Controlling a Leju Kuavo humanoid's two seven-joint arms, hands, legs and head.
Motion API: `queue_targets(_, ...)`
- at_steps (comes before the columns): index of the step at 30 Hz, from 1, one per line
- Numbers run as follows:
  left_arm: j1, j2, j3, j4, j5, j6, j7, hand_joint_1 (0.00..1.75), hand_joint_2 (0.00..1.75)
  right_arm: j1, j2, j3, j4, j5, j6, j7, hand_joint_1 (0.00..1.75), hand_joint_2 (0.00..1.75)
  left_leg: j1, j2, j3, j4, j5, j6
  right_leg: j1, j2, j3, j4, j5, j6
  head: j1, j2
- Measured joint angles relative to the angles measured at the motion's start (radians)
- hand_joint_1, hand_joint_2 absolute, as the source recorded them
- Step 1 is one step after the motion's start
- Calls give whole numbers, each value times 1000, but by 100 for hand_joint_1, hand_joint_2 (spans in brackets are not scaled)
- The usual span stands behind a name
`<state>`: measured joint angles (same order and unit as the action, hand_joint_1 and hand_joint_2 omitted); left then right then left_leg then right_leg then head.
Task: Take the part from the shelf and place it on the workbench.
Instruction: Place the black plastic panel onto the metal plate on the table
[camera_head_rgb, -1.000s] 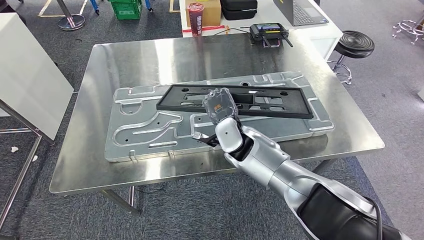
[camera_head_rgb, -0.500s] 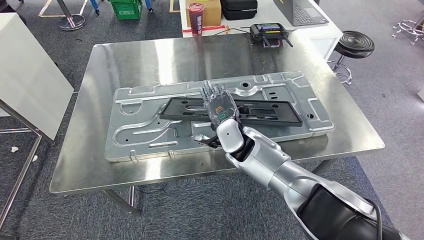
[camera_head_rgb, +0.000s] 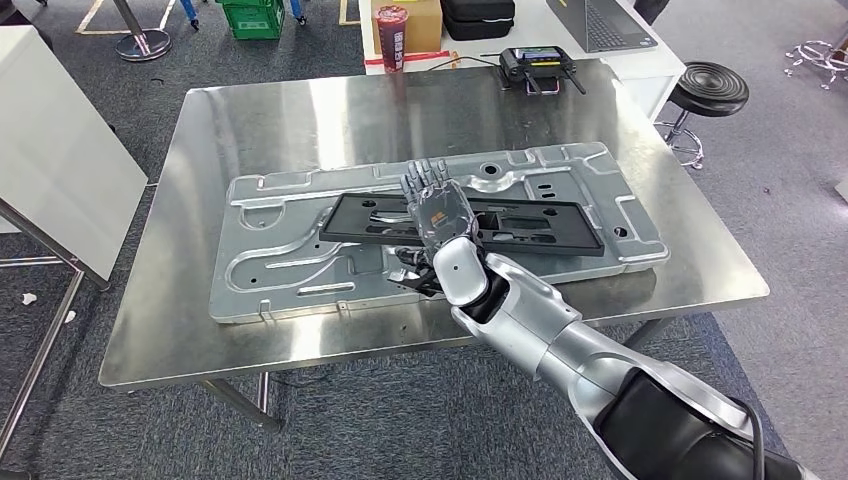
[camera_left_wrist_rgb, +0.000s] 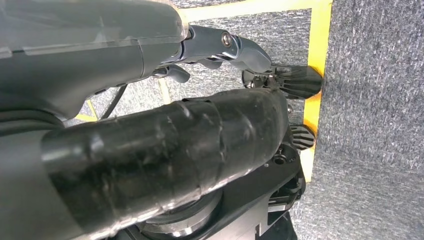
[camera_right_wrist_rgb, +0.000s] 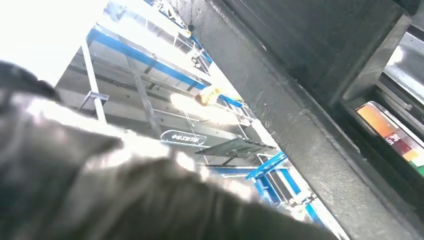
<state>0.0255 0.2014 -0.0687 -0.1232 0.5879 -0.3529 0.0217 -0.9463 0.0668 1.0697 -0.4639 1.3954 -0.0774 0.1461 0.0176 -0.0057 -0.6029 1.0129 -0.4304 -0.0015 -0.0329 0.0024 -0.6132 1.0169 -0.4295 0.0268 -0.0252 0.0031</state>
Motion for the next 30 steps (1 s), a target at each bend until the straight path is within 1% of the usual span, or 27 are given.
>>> queue_targets(5,0,0,0,0,1,0,-1,0,0,0,0,-1,0,-8,-2,-9,0,0,0,0,0,0,0,0,0,0,0,0,0,0,0,0)
queue_targets(7,1,0,0,0,7,2,-6,0,0,3,4,-11,-3,-57,-13,-64,0,0,0,0,0,0,0,0,0,0,0,0,0,0,0,0)
queue_targets(9,1,0,0,0,16,3,-16,0,0,13,13,-31,-22,-138,-23,-152,0,0,0,0,0,0,0,0,0,0,0,0,0,0,0,0)
queue_targets(11,2,-1,0,0,21,3,-28,0,0,32,21,-51,-80,-235,7,-213,0,0,0,0,0,0,0,0,0,0,0,0,0,0,0,0)
queue_targets(13,3,-2,0,2,26,1,-42,0,0,60,23,-70,-187,-390,86,-250,0,0,-1,0,-1,2,-1,2,-2,0,0,-2,1,1,0,0)
queue_targets(15,3,-3,-1,10,33,-1,-55,0,0,95,15,-84,-331,-580,164,-279,0,0,-3,0,-1,5,-1,10,-6,0,3,-8,5,9,0,0)
queue_targets(16,2,-3,-3,19,36,-1,-63,0,0,114,7,-88,-409,-657,187,-286,0,0,-4,0,1,-1,3,17,-7,1,5,-12,7,14,0,0)
queue_targets(17,1,-5,-7,29,37,-2,-72,0,0,132,-7,-90,-486,-711,199,-288,0,0,-1,3,5,-11,10,23,-7,1,5,-10,2,17,0,0)
queue_targets(18,0,-7,-10,39,38,-3,-80,0,0,146,-22,-91,-558,-742,206,-285,0,0,0,6,9,-23,17,29,-6,1,-1,7,-17,16,0,0)
queue_targets(19,-2,-10,-14,48,39,-4,-87,0,0,158,-36,-92,-619,-759,210,-280,0,0,1,9,12,-34,23,34,-3,1,-15,44,-48,14,0,0)
queue_targets(20,-2,-12,-16,57,39,-6,-91,0,0,168,-51,-93,-671,-768,213,-276,0,0,1,11,12,-37,26,37,-1,0,-37,103,-88,10,0,0)
queue_targets(21,-4,-14,-18,64,40,-8,-95,0,0,178,-62,-93,-712,-772,215,-274,0,0,-2,12,9,-37,28,39,2,0,-64,174,-129,7,0,0)
queue_targets(22,-5,-16,-20,70,41,-9,-96,0,0,188,-74,-93,-744,-776,216,-273,0,0,-5,12,5,-34,28,40,4,0,-85,234,-156,5,0,0)
queue_targets(23,-6,-17,-23,76,42,-10,-98,0,0,197,-84,-93,-771,-779,216,-272,0,0,-7,12,0,-30,29,40,6,0,-93,268,-167,2,0,0)
queue_targets(24,-6,-19,-26,80,42,-11,-98,0,0,203,-92,-94,-792,-781,216,-272,0,0,-9,12,-7,-24,30,40,7,0,-81,261,-157,-2,0,0)
queue_targets(25,-7,-20,-29,84,43,-11,-98,0,0,207,-99,-94,-812,-782,216,-272,0,0,-10,12,-14,-17,30,39,9,0,-50,216,-134,-6,0,0)
queue_targets(26,-8,-22,-31,87,45,-11,-98,0,0,209,-102,-95,-829,-783,216,-272,0,0,-11,12,-21,-9,31,38,11,0,-6,144,-112,-12,0,0)
queue_targets(27,-10,-23,-33,90,46,-12,-99,0,0,210,-104,-96,-846,-784,216,-272,0,0,-12,12,-27,-3,33,34,15,0,33,85,-91,-17,0,0)
queue_targets(28,-11,-24,-35,92,47,-12,-99,0,0,211,-107,-96,-860,-785,216,-272,0,0,-13,12,-30,2,34,30,19,0,57,45,-77,-22,1,0)
queue_targets(29,-12,-25,-36,94,48,-12,-99,0,0,211,-110,-97,-871,-786,216,-272,0,0,-14,11,-32,5,37,24,23,1,67,23,-73,-26,1,0)
queue_targets(30,-13,-26,-37,96,48,-12,-100,0,0,212,-112,-97,-879,-786,216,-272,0,0,-14,11,-33,4,41,17,26,1,63,25,-68,-30,1,0)
